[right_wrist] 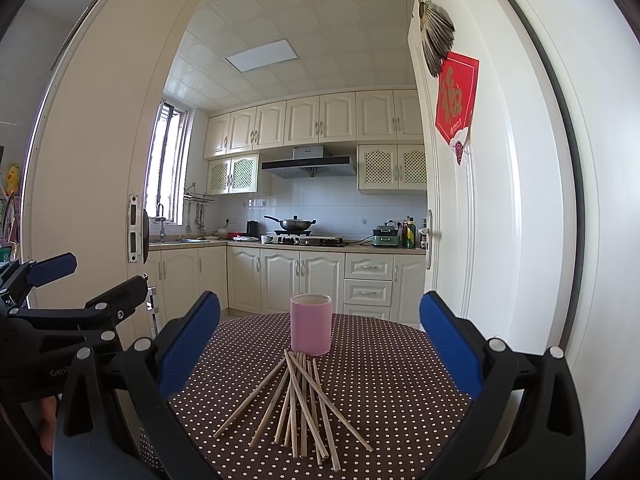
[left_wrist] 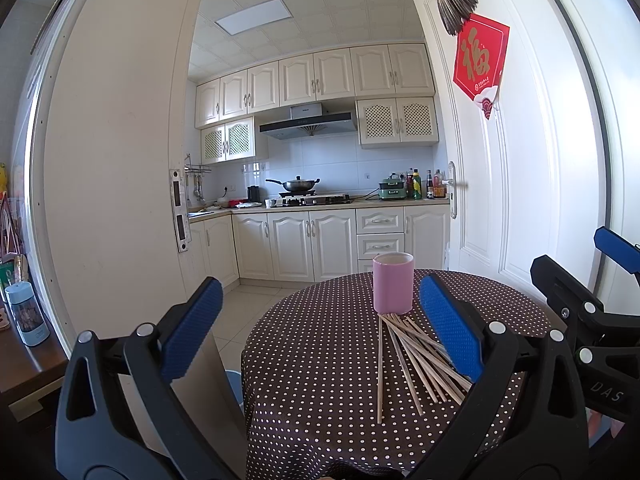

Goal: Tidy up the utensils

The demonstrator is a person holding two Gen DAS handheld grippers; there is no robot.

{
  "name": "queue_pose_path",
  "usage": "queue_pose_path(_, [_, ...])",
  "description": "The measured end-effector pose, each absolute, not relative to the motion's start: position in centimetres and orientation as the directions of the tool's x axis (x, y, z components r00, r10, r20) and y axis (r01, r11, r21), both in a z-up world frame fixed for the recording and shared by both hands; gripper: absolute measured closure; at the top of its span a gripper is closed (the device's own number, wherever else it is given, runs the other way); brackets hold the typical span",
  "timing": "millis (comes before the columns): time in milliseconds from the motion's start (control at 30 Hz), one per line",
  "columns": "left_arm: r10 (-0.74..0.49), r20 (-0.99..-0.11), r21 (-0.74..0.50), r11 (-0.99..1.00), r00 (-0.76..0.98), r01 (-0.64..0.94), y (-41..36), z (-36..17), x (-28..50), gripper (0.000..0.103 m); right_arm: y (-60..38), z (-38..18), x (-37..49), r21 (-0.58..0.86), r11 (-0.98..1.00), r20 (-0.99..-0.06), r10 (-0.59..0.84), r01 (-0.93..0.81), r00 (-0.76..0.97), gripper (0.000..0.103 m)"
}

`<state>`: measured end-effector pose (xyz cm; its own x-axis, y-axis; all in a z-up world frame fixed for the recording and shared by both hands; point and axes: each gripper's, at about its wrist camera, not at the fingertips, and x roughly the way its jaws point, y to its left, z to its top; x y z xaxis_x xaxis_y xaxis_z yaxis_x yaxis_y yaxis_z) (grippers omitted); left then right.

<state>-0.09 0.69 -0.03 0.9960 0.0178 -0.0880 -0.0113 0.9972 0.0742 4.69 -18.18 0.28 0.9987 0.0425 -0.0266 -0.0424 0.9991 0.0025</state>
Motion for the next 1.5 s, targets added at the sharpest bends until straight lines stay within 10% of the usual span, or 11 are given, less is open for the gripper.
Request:
queue_pose_path(733, [0.031, -0.112, 0.085, 0.996, 0.993, -0.022, 0.4, -0.3, 0.8, 0.006, -18.4, 0.0, 5.7, 0.026, 0.998, -0.071, 0.053, -0.052, 0.996, 0.007])
queue_pose_path(1500, [-0.006, -0.332, 0.119, 0.992, 0.943, 0.048, -0.5, 0.0, 9.4, 0.006, -19.7, 0.7, 13.7, 0.069, 0.990, -0.294, 0.138, -0.123, 0.946, 0.007])
